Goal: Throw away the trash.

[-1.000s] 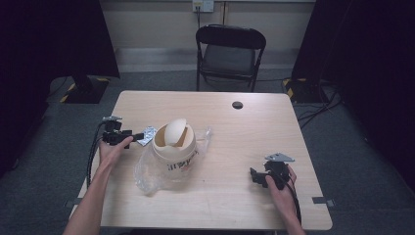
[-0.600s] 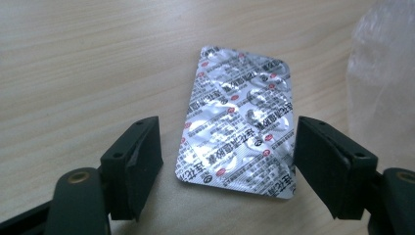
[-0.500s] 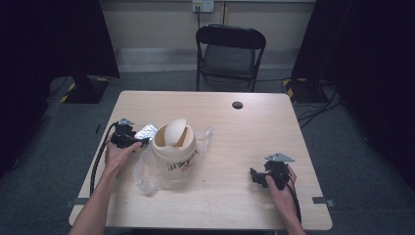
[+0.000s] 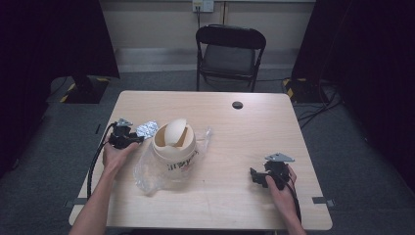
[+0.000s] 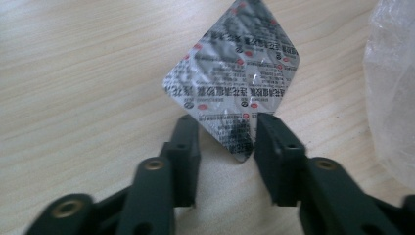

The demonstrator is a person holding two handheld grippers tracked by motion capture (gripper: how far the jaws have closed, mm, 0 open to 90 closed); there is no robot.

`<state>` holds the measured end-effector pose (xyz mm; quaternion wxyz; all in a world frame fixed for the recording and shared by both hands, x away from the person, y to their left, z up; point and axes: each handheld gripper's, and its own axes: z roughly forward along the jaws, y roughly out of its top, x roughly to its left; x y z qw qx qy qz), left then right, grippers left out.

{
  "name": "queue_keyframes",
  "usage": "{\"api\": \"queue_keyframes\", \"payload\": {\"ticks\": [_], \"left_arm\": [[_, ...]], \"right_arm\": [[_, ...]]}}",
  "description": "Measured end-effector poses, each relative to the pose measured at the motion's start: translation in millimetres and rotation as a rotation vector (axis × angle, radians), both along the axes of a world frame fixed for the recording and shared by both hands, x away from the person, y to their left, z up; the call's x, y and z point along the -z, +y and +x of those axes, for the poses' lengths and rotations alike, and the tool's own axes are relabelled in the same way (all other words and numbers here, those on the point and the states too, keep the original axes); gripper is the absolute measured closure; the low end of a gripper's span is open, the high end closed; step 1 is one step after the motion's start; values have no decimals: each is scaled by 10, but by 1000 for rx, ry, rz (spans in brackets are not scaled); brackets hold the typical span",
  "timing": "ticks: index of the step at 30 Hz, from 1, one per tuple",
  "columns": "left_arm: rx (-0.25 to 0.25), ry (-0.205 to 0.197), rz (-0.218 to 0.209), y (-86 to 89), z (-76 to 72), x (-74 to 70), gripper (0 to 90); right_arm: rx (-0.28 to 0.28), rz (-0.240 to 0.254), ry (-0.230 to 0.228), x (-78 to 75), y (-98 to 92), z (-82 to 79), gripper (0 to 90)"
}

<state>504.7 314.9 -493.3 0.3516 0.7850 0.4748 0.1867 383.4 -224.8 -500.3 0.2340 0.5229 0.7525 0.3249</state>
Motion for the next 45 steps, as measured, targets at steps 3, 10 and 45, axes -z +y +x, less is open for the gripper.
{"api": "queue_keyframes", "payload": {"ticks": [3,10,45], "left_arm": [[15,4,-36,9,3,11,712],[65,-20,-75,-48,-3,3,890],[141,-106,-165,41,-273,-402,900]], "right_arm": [[0,0,0,0,0,0,122],[0,0,0,0,0,0,123],[0,0,0,0,0,0,123]]}}
